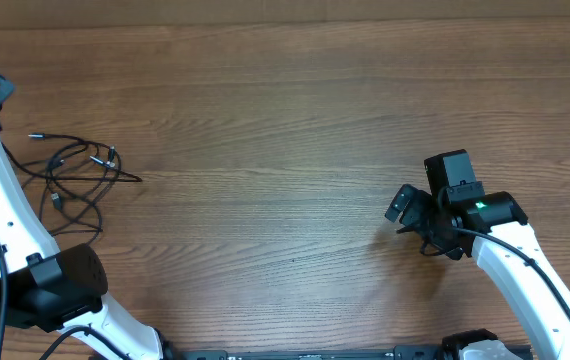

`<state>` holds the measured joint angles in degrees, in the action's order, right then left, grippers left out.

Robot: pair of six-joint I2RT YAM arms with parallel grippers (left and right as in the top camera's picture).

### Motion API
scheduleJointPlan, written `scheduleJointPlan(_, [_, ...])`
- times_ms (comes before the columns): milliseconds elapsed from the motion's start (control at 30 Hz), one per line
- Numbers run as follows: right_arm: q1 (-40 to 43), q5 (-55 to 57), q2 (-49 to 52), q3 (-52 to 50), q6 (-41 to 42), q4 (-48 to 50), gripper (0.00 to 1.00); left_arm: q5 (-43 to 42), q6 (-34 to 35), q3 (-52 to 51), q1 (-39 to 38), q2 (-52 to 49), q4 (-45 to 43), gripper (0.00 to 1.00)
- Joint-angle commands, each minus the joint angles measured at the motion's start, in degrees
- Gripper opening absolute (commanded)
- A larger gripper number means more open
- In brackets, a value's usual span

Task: Untangle cables

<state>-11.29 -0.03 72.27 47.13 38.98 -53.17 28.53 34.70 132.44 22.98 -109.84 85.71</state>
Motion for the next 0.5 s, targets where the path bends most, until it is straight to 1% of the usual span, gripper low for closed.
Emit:
scheduleJointPlan(0, [0.2, -0.1, 0.0, 0.0, 0.2, 0.1, 1.00, 7.6, 6.1, -3.1, 0.3, 0.3, -0.1, 0.05])
scheduleJointPlan(200, [0.2, -0.1, 0.0, 0.0, 0.2, 0.1, 1.00, 7.9, 7.3, -6.4, 1.7, 0.3, -0.3, 0.06])
scheduleJointPlan(333, [0.2, -0.1, 0.0, 0.0, 0.2, 0.1, 1.00, 7.5, 7.6, -7.2, 3.1, 0.3, -0.2, 0.14])
scheduleJointPlan(367, [0.2, -0.1, 0.0, 0.0, 0.3, 0.1, 1.00, 6.8, 7.8, -7.2, 3.7, 0.3, -0.3, 0.28])
scheduleJointPlan(400, [0.2, -0.1, 0.0, 0.0, 0.3, 0.1, 1.00, 6.1, 7.8, -7.2, 3.8, 0.3, -0.3, 0.39])
scheduleJointPlan(433, [0.2, -0.1, 0.0, 0.0, 0.3, 0.1, 1.00, 5.3, 7.8, -7.2, 3.9, 0.3, -0.3, 0.60])
scheduleJointPlan(467, [0.2, -0.1, 0.0, 0.0, 0.3, 0.1, 1.00, 4.4, 7.8, -7.2, 4.0, 0.3, -0.4, 0.68])
